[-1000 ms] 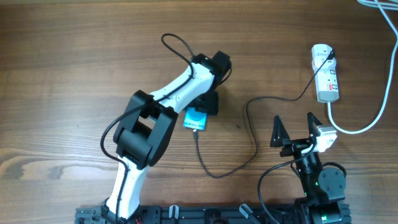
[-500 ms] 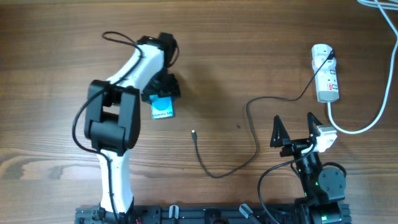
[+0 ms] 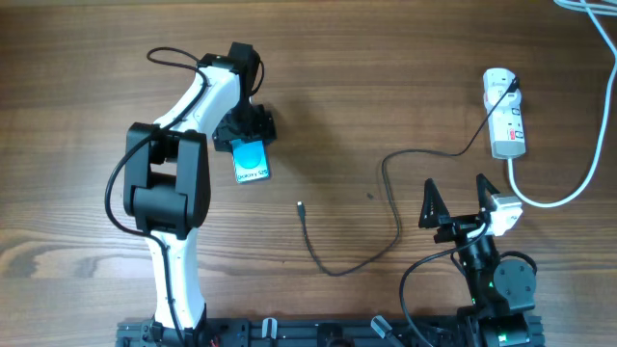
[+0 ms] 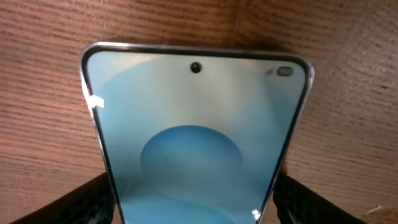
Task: Plug charger to phone and switch on socket
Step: 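Lift the phone with the left gripper and tilt it upright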
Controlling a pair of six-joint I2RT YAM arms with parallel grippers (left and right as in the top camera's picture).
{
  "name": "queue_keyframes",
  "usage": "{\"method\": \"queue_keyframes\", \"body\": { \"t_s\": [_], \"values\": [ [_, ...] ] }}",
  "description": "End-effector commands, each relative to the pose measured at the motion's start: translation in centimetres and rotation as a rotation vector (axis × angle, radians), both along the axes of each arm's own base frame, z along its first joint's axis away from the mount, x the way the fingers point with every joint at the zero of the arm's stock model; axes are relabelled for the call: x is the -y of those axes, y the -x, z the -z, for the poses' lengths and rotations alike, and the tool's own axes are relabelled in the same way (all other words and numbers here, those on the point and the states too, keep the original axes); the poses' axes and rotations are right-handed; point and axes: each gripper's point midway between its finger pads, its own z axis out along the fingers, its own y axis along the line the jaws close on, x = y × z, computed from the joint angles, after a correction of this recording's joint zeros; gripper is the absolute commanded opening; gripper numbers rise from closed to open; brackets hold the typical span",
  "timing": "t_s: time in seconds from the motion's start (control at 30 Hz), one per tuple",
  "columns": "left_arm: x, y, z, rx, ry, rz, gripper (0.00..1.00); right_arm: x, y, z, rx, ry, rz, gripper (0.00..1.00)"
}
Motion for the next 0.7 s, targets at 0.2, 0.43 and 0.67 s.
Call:
{"method": "queue_keyframes", "body": {
  "t_s": [0.2, 0.43, 0.67],
  "values": [
    [3.8, 2.2, 2.0, -0.07, 0.052, 0.127, 0.91, -0.3, 0.1, -0.2, 0.014, 0.015, -0.017, 1.0],
    [5.4, 2.8, 1.8, -0.089, 0.123, 0.139, 0.91, -0.3, 0.1, -0.2, 0.014, 0.016, -0.017, 1.0],
    [5.5, 3.0, 1.8, -0.095, 0.12, 0.135, 0.8, -0.3, 0.1, -0.2, 0.014, 0.016, -0.017, 1.0]
  ]
}}
